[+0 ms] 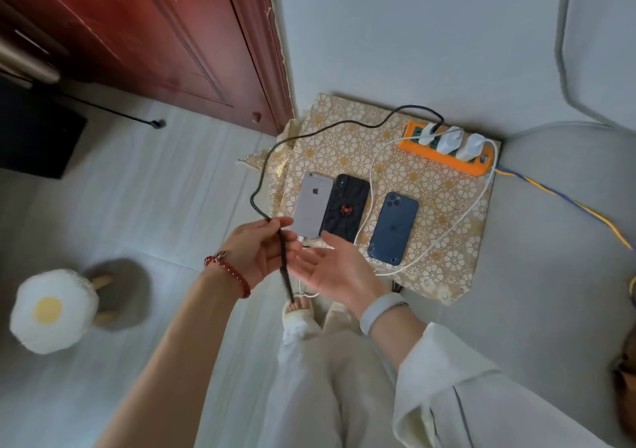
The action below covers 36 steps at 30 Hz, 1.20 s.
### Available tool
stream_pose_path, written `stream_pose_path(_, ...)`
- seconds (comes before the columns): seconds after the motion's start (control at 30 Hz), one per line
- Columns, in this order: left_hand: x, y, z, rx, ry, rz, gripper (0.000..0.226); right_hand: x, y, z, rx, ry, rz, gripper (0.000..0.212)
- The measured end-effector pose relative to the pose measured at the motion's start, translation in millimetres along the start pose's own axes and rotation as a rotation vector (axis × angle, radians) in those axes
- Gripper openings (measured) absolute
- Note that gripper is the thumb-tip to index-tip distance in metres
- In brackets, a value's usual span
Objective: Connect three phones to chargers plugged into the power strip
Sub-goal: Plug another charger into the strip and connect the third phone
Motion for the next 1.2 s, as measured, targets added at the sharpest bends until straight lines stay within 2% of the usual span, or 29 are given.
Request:
stream_pose_path(0.03,12,3,-1,0.009,-0.027,0.036,0.022,0,-4,1,0.026,-0.099,0.016,0.048)
stream_pose_path(0.1,35,4,1,0.0,-0.125,0.12,0.019,2,-11,4,0.071,-0.165,0.093,0.022)
stream_pose_path(0.13,46,3,2,-0.018,-0.193,0.177,0.019,3,-12,7,0.094,-0.192,0.134,0.016)
stream_pose_path(0.23,75,-3,11,-0.167,-0.516,0.407,0.025,12,-12,9,0.183,-0.166,0.243,0.033)
stream_pose_path(0.3,87,-7,15,-0.299,-0.839,0.514,0.031,11,-4,17,0.209,0.067,0.234,0.029)
stream_pose_path(0.37,88,-10,10,-0.329,-1.113,0.457,0.031,6,5,34,0.208,0.403,0.16,0.019)
stream_pose_path(0.4,87,-12,7,-0.353,-1.169,0.398,0.029,5,9,43,0.232,0.554,0.124,0.017)
stream_pose_path(0.5,86,-13,0,-0.403,-1.096,0.352,0.022,4,21,59,0.396,0.997,0.059,0.021)
stream_pose_path(0.57,82,-14,-13,-0.181,-0.946,0.244,0.026,7,29,68,0.491,1.23,0.041,0.028)
stream_pose_path(0.63,71,-11,-33,0.115,-0.857,0.052,0.035,11,35,71,0.565,1.346,0.07,0.029)
stream_pose_path(0.67,64,-10,-41,0.198,-0.826,-0.014,0.037,11,38,72,0.584,1.382,0.075,0.027)
stream_pose_path(0.73,55,-11,-54,0.261,-0.73,-0.06,0.033,10,42,76,0.579,1.464,0.036,0.021)
stream_pose_path(0.87,47,-12,-63,0.282,-0.529,-0.099,0.016,9,46,88,0.462,1.628,-0.058,0.02)
stream_pose_path(0.93,49,-10,-58,0.234,-0.589,-0.16,0.011,16,49,83,0.398,1.561,-0.012,0.02)
stream_pose_path(0.97,52,-8,-53,0.18,-0.66,-0.213,0.012,21,49,76,0.352,1.402,0.036,0.022)
stream_pose_path(1.1,68,4,-33,-0.004,-0.836,-0.478,0.023,30,32,55,0.074,0.304,0.093,0.04)
stream_pose_path(1.2,77,9,-33,0.005,-1.035,-0.632,0.028,20,13,40,0.128,-0.171,0.168,0.03)
Point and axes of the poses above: each hand's wrist, its own y-axis away from the middle knuckle, its own x-axis out of the back of the hand, z = x × y, the point moved 4 cm from there along -y, towards the middle knuckle, and after that the axes turned 7 degrees about z, right-handed, at the moved point
